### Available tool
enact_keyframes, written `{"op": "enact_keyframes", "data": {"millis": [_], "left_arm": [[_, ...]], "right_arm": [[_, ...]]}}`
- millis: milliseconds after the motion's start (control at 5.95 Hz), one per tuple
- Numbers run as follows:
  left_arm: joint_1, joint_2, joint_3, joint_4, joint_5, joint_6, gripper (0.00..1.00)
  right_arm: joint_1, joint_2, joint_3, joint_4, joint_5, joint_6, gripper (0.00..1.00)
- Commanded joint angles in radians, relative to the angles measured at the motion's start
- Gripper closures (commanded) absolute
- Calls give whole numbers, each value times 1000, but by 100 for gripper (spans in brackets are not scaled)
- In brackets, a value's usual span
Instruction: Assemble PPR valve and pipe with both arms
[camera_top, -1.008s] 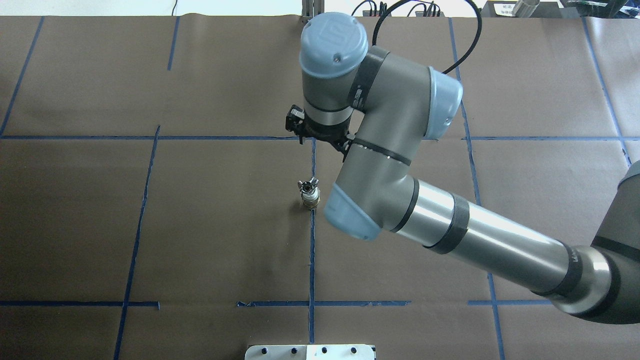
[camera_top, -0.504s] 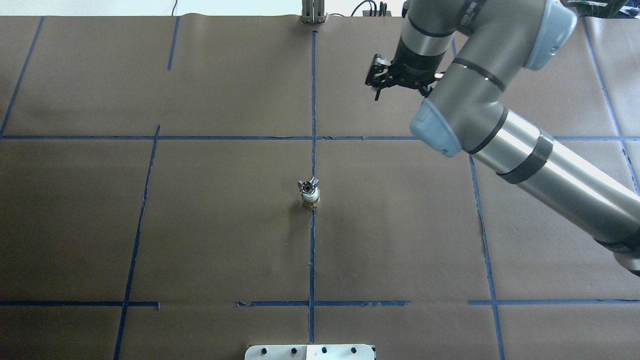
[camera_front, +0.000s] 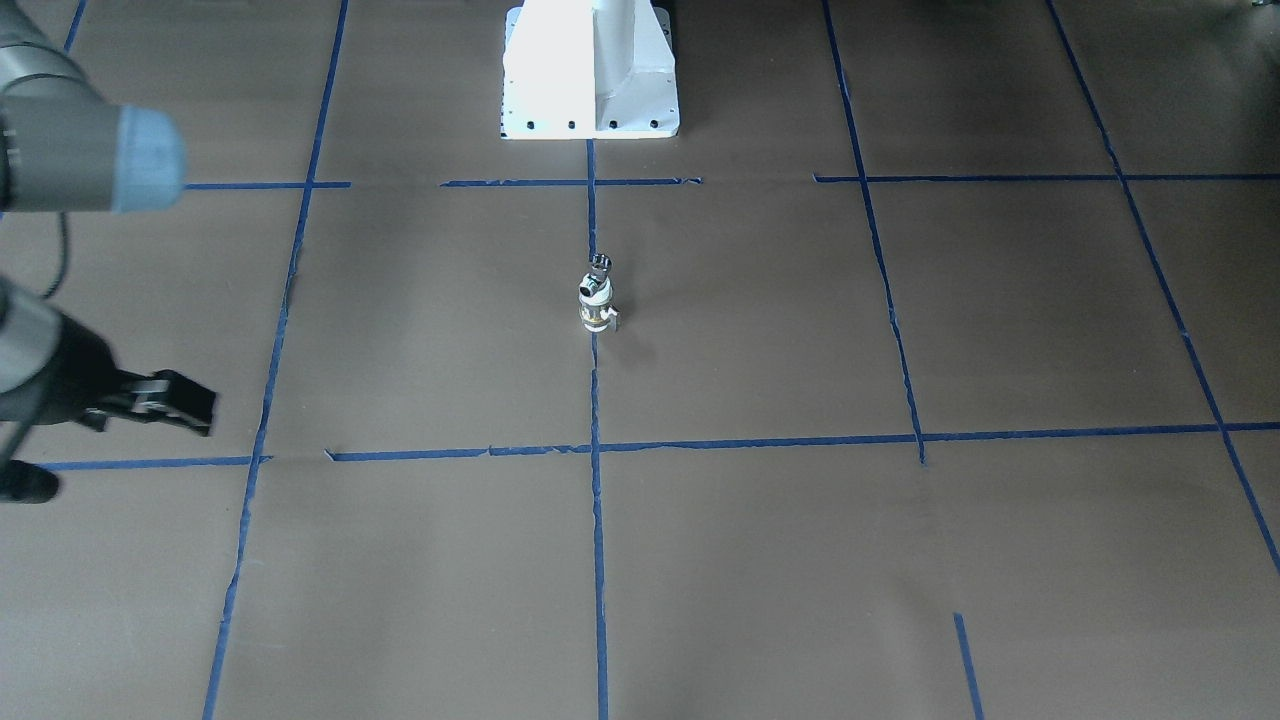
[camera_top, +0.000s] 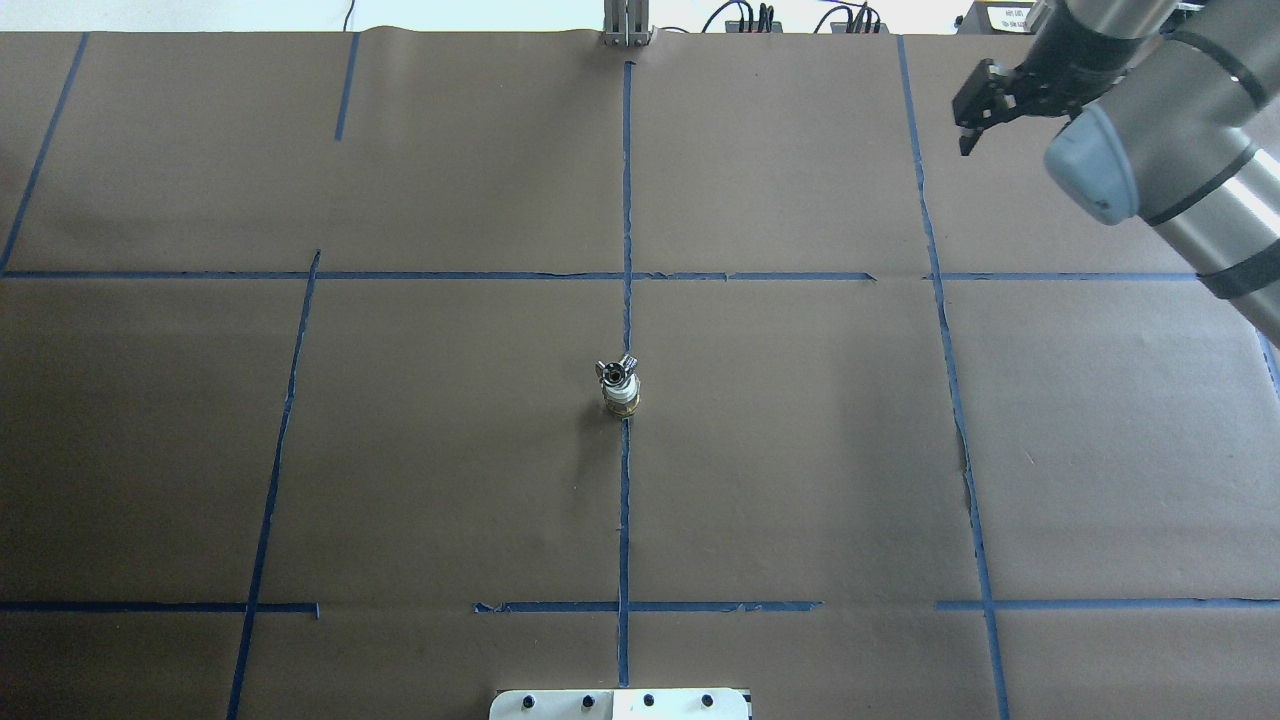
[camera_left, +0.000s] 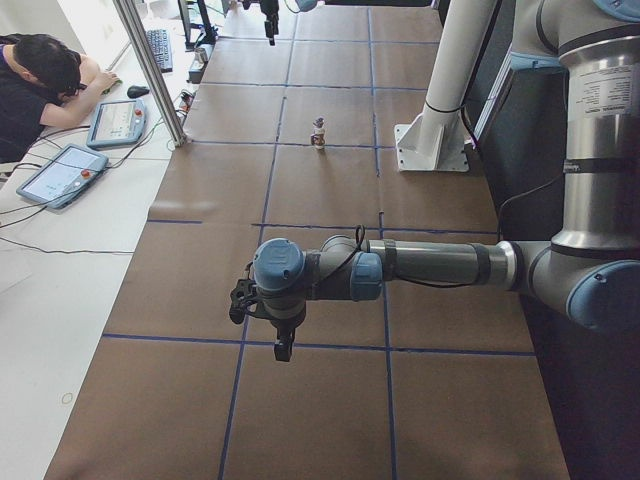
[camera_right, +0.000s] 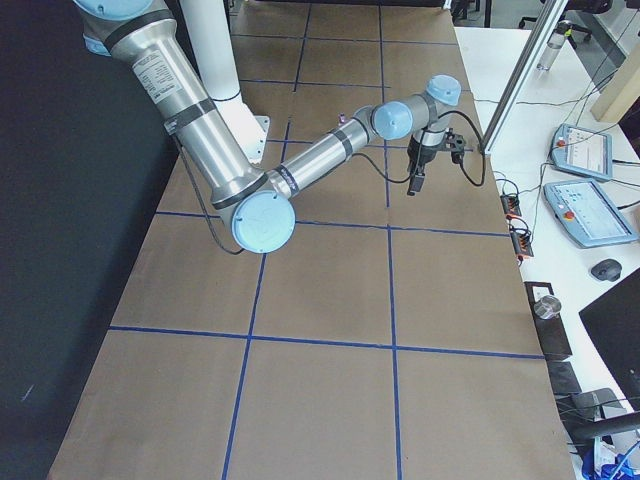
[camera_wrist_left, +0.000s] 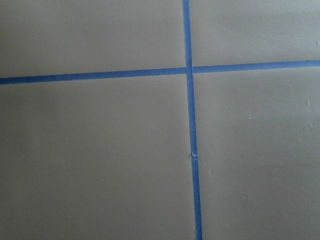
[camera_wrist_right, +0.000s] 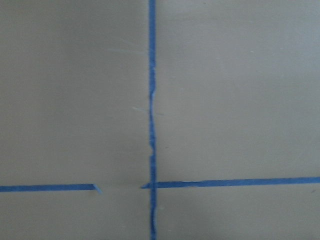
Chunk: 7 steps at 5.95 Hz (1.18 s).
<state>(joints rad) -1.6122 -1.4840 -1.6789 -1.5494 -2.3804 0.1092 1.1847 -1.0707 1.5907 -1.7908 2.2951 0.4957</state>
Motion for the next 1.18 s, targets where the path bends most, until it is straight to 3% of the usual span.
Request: {"op": "enact_keyframes", "data": {"millis": [0,168,504,1008], "left_arm": [[6,2,1,-1,3,-8,0],[15,2,1,-3,3,-6,0],[15,8,1,0,0,-8,0],[15,21,-7,0,-9,0,0]], "right_arm": [[157,-197,11,8,14,-408,0],[238,-328,32,11,9,-616,0],[381,-458,55,19,7,-806,1],[392,-494,87,18,9,-659,0]]}}
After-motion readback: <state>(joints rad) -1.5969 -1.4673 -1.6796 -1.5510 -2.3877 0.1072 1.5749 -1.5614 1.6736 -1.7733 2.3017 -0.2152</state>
